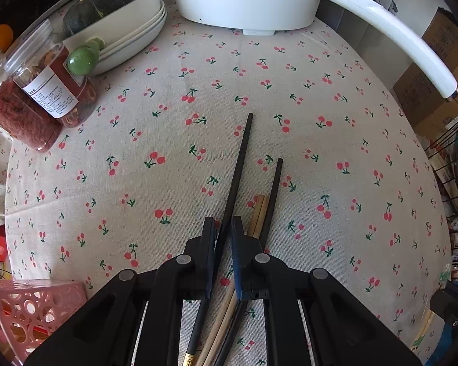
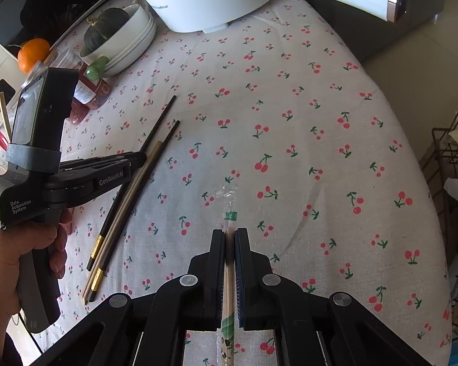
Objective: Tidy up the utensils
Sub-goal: 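Grasp a black chopstick with the left tool while the right tool holds the wrapped chopsticks, then drop the black chopstick into the pink holder while the right tool carries the wrapped chopsticks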
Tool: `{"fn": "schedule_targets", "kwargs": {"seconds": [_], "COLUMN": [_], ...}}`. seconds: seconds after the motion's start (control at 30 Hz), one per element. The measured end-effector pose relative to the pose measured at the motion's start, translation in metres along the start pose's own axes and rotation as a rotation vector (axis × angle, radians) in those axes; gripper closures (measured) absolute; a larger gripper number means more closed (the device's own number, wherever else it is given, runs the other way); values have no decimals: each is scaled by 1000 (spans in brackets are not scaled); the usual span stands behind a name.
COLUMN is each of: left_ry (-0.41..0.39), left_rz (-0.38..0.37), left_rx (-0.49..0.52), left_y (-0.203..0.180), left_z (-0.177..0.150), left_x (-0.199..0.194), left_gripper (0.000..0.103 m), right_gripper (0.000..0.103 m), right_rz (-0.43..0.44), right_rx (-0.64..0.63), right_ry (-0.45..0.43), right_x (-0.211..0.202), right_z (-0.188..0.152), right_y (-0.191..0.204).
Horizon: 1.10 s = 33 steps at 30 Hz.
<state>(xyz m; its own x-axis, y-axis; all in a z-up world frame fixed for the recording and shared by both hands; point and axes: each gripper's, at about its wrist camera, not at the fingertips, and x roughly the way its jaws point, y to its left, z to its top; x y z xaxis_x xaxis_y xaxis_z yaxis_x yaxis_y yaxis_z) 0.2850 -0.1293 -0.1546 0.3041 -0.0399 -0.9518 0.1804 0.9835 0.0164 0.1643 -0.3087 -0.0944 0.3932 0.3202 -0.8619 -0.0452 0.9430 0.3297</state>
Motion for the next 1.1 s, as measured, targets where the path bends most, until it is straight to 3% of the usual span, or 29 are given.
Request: {"fn": "schedule_targets", "kwargs": {"seconds": [0.23,0.53,0.73,1.1], "left_ry": [-83,-257,-379,-700], "left_rz": [-27,-114,-149,-165], "left_rx": [33,64,103,64], "left_y": [-3,8,12,48], "left_z": [-20,-64,-105,-162], "left_x": [-23,-108,-166,-276], "left_gripper": [96,97,97,98], "right_gripper": [99,99,99,99], "right_rz": [5,54,44,53], "right_rx": [3,30,-28,-145], "right_ry": [-54,-163,-270,-434], "right_x": [-13,-49,-83,-123], "right_z": [1,-5,-16,-23], "right_y": [5,17,41,89]}}
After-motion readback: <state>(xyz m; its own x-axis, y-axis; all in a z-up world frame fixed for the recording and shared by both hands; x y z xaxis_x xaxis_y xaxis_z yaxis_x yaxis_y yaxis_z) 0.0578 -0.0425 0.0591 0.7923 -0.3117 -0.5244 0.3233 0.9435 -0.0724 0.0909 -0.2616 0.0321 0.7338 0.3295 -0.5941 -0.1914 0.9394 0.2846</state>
